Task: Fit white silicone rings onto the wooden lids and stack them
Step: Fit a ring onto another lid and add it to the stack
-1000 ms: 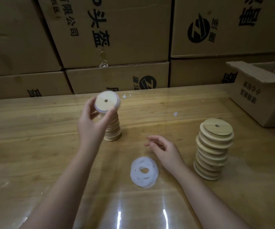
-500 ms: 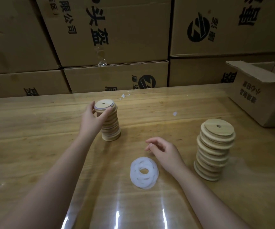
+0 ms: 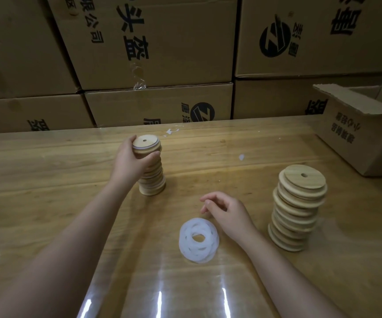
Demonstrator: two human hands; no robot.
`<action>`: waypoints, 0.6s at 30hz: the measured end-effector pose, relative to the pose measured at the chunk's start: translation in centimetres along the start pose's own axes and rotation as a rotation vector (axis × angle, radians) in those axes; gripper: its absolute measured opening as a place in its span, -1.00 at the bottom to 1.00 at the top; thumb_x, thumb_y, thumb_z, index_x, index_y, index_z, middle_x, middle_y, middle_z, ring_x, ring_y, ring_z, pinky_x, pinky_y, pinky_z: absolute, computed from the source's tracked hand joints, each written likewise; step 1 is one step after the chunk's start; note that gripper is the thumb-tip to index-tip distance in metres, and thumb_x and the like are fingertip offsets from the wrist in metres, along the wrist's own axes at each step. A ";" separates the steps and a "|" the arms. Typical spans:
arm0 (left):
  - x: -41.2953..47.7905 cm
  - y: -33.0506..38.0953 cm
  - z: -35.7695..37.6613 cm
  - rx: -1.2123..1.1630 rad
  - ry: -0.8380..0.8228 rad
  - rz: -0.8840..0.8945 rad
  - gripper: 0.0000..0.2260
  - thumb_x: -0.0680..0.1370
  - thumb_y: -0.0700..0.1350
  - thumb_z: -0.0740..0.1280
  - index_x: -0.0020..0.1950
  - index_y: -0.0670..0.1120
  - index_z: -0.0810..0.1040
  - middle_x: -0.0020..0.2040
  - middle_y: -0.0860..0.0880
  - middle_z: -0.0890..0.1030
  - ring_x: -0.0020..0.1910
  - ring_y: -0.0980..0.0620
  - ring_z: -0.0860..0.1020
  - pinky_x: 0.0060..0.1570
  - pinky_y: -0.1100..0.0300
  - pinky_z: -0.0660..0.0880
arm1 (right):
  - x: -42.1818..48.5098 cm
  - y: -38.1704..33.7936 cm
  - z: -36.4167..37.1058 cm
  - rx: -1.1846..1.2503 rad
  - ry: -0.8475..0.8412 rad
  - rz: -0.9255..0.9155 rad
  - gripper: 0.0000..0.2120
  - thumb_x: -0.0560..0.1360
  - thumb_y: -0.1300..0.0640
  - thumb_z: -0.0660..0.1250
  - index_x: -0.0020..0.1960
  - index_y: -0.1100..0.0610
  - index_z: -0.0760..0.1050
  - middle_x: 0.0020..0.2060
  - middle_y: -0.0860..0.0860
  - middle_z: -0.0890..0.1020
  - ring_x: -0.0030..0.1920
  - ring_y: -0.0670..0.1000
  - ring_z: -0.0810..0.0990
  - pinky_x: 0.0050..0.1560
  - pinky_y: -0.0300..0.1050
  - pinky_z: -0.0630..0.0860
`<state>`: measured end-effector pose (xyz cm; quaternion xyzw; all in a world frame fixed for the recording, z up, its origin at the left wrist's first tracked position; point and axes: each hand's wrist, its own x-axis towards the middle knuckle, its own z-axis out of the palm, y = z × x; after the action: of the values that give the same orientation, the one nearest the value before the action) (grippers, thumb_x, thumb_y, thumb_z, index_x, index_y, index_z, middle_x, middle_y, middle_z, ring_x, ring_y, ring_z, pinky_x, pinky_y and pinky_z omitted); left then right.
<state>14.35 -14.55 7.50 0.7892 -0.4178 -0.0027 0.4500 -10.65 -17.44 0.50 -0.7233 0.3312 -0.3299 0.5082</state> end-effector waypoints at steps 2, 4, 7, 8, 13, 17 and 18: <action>0.0 -0.1 0.0 -0.007 0.002 0.002 -0.26 0.35 0.09 0.51 0.43 -0.08 0.28 0.36 -0.08 0.42 0.32 -0.06 0.38 0.29 0.01 0.36 | 0.0 0.0 0.0 -0.002 -0.004 0.005 -0.84 0.53 0.18 0.25 -0.09 -0.03 0.57 -0.27 -0.11 0.67 -0.14 -0.05 0.62 0.01 -0.09 0.54; -0.1 -0.1 0.0 0.006 -0.002 0.011 -0.23 0.33 0.08 0.52 0.44 -0.08 0.26 0.37 -0.08 0.40 0.34 -0.07 0.37 0.30 0.01 0.34 | 0.0 0.0 0.0 -0.002 -0.004 0.008 -0.83 0.53 0.17 0.26 -0.10 -0.04 0.57 -0.27 -0.11 0.67 -0.15 -0.06 0.62 0.01 -0.10 0.54; -0.3 -0.1 0.2 0.002 0.009 0.017 -0.21 0.32 0.03 0.54 0.44 -0.09 0.26 0.37 -0.09 0.40 0.34 -0.07 0.37 0.31 0.02 0.34 | -0.1 0.0 0.0 -0.001 -0.005 0.011 -0.83 0.53 0.17 0.26 -0.11 -0.05 0.57 -0.27 -0.11 0.67 -0.15 -0.07 0.62 0.02 -0.10 0.54; -0.4 -0.1 0.2 -0.006 0.014 0.013 -0.21 0.32 0.02 0.55 0.44 -0.09 0.26 0.37 -0.09 0.40 0.34 -0.07 0.37 0.31 0.02 0.34 | 0.0 0.0 0.0 -0.003 -0.006 0.011 -0.83 0.53 0.17 0.26 -0.11 -0.06 0.57 -0.27 -0.12 0.67 -0.15 -0.08 0.62 0.02 -0.10 0.54; -0.4 -0.2 0.2 -0.014 0.025 -0.009 -0.21 0.31 0.02 0.55 0.44 -0.08 0.25 0.37 -0.09 0.40 0.34 -0.08 0.36 0.30 0.02 0.33 | 0.0 0.0 0.0 -0.019 -0.002 0.017 -0.84 0.53 0.16 0.26 -0.10 -0.05 0.57 -0.27 -0.13 0.67 -0.15 -0.10 0.62 0.00 -0.13 0.54; -0.6 0.0 -0.2 -0.054 -0.020 -0.036 -0.15 0.32 0.03 0.54 0.48 -0.04 0.16 0.43 -0.09 0.32 0.39 -0.07 0.31 0.35 0.00 0.29 | -0.1 -0.2 -0.1 -0.011 0.001 0.018 -0.84 0.53 0.16 0.26 -0.11 -0.04 0.58 -0.27 -0.11 0.67 -0.15 -0.09 0.63 0.00 -0.13 0.54; -0.8 0.1 -0.3 -0.061 -0.020 -0.047 -0.14 0.33 0.04 0.54 0.49 -0.02 0.13 0.44 -0.09 0.29 0.40 -0.07 0.28 0.37 -0.03 0.27 | -0.1 -0.2 -0.1 -0.014 -0.002 0.018 -0.84 0.53 0.16 0.26 -0.11 -0.04 0.58 -0.27 -0.12 0.67 -0.15 -0.09 0.63 0.00 -0.13 0.54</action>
<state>13.87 -13.80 7.51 0.7847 -0.4035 -0.0340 0.4693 -10.75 -17.32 0.73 -0.7242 0.3397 -0.3223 0.5062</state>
